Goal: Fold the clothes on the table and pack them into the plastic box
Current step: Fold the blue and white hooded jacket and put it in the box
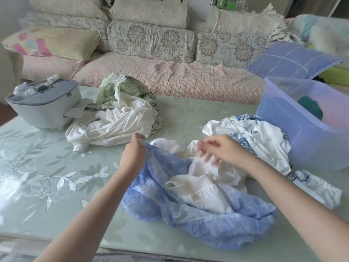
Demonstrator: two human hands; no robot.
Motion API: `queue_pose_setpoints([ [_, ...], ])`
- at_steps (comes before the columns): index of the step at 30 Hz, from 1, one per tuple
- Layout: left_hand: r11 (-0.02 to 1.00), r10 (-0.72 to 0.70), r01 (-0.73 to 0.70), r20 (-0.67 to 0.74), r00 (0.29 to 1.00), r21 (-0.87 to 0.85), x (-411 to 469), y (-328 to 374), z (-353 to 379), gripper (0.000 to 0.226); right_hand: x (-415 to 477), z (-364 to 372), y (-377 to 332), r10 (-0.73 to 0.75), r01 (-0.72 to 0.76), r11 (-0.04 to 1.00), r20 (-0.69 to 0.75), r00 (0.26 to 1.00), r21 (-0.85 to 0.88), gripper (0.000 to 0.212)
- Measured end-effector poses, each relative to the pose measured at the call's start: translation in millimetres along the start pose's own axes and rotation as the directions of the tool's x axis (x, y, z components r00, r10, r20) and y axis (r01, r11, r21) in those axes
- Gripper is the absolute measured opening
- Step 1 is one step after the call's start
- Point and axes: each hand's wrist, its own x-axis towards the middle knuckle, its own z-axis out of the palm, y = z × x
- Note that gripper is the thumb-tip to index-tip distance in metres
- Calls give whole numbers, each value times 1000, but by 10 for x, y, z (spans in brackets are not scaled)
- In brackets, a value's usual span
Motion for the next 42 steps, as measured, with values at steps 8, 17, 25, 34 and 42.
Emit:
queue_pose_setpoints([
  [8, 853, 109, -153, -117, 987, -499, 57, 140, -132, 47, 624, 606, 66, 68, 18, 884, 167, 984, -467, 36],
  [17, 912, 376, -388, -107, 920, -133, -287, 210, 12, 23, 822, -112, 24, 144, -198, 980, -726, 673, 11, 37],
  [25, 974, 93, -154, 327, 941, 166, -472, 189, 432, 87, 596, -233, 59, 240, -299, 847, -186, 953, -440, 54],
  [34, 977, 152, -142, -48, 987, 159, -120, -350, -1, 30, -47, 36, 363, 105, -141, 843, -98, 990, -520, 46],
  [42, 952, 263, -226, -177, 948, 206, 59, -124, -84, 64, -434, 561, 2, -106, 145, 962, 173, 979, -230, 16],
])
